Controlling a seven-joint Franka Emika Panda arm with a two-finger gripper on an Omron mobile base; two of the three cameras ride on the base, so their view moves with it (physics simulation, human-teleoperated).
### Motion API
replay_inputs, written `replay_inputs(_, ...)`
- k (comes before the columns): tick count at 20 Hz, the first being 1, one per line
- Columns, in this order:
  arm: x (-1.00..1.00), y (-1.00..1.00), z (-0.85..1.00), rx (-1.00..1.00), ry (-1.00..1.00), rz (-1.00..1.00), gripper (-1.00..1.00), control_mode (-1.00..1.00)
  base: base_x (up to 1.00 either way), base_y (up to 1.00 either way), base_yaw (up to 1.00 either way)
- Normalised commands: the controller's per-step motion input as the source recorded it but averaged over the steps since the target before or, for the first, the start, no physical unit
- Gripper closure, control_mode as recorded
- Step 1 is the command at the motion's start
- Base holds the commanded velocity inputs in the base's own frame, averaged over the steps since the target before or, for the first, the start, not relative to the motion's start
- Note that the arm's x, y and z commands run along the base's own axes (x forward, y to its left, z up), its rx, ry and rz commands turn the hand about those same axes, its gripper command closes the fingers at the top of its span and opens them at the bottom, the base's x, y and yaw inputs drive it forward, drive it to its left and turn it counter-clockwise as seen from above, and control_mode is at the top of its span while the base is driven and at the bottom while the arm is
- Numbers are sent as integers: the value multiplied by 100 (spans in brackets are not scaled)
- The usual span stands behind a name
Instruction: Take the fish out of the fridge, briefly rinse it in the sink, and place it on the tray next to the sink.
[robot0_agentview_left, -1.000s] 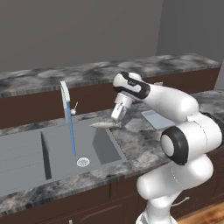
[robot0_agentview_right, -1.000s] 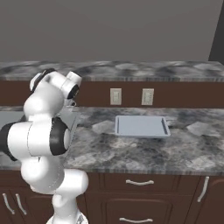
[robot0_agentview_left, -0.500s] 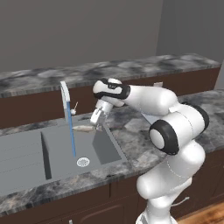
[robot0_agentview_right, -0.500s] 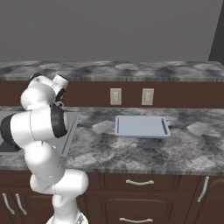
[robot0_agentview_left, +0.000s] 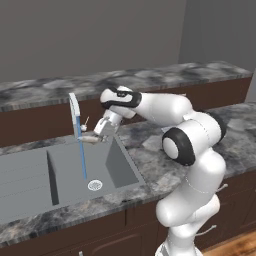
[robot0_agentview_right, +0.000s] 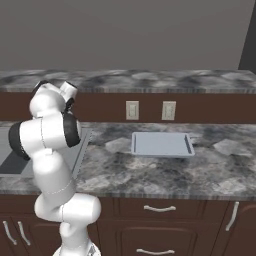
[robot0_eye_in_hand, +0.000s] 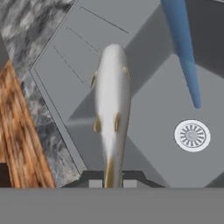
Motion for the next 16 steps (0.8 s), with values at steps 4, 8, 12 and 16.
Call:
replay_inputs(4,24,11,0,0,-4,-9,100,-100,0,0,0)
replay_inputs(8,31,6,0,0,-7,-9,100,-100,0,0,0)
replay_inputs(12,22,2,0,0,-5,-11,100,-100,0,0,0)
replay_inputs(16,18,2,0,0,-1,-8,100,-100,0,0,0)
